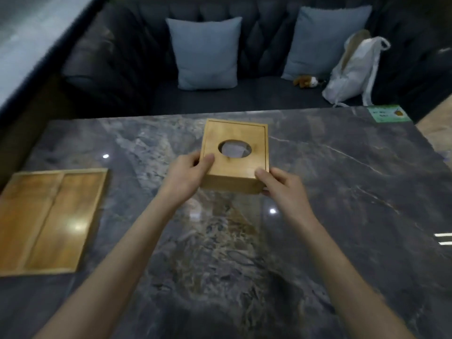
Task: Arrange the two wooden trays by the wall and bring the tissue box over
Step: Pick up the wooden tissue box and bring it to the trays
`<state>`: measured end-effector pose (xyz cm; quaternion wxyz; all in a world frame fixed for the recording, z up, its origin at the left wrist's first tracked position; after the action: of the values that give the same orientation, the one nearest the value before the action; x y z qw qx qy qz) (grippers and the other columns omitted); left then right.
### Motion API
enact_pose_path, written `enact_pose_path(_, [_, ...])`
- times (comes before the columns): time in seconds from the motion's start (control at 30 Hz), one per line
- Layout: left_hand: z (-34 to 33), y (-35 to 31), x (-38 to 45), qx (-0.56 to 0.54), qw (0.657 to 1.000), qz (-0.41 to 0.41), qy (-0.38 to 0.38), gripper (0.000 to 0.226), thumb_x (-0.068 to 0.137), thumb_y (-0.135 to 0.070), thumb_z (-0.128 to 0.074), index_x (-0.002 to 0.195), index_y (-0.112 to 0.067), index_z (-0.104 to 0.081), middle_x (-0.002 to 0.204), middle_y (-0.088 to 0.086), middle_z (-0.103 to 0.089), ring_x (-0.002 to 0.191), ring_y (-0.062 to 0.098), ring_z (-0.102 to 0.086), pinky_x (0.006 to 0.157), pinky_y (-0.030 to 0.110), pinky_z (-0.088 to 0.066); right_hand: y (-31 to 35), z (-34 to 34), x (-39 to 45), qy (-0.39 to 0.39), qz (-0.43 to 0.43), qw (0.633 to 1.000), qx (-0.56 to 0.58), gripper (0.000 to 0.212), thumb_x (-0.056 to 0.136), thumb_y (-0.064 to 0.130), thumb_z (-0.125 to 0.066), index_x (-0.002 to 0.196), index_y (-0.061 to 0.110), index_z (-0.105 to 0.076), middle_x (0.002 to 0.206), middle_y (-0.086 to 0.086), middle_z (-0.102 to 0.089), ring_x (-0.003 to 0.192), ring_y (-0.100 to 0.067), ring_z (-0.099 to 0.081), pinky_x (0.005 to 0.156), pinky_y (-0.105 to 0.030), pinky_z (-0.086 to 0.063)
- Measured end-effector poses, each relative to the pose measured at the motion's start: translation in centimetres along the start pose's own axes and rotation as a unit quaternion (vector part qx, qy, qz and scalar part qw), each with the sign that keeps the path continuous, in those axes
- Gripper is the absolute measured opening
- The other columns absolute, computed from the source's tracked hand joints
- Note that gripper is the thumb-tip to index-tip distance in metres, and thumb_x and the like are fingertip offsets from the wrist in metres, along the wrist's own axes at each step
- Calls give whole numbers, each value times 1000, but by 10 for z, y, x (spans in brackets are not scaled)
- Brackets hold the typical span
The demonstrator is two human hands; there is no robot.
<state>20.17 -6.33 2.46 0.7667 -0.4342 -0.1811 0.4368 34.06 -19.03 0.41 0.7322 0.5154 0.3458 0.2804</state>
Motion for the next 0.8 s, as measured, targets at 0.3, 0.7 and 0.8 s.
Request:
enact_pose_path(0.3, [121, 77, -94, -56, 982, 75, -167, 25, 92, -31, -44, 88, -16, -64, 70, -8, -60, 69, 9, -54, 62, 15, -41, 36, -138, -41, 130, 62, 990, 5, 26, 85, 29, -58, 108, 21, -66, 92, 16, -68, 89, 1, -62, 78, -19, -49])
enact_pose_path(0.7, [226, 204, -207, -132, 924, 211, -291, 31, 90, -36, -48, 64, -22, -58, 64, -5, -57, 64, 12, -51, 59, 29, -35, 49, -317, -97, 298, 63, 952, -30, 36, 83, 19, -62, 118, 11, -60, 108, 1, -68, 102, -10, -62, 94, -27, -48])
enact_pose_path(0.8, [245, 239, -229, -138, 911, 242, -303, 34, 89, -38, -51, 81, -10, -67, 79, 10, -69, 78, 26, -63, 66, 33, -42, 45, -362, -106, 339, 51, 938, -59, 28, 83, 24, -60, 111, 22, -65, 93, 18, -66, 93, 0, -60, 89, -22, -48])
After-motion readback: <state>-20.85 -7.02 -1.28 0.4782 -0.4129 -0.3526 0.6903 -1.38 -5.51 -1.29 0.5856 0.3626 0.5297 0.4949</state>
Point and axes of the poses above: each hand's wrist, its own x-axis towards the middle knuckle, its own z-axis out of the back of the hand, y = z × x, the point moved 4 cm from there along x, towards the middle knuckle
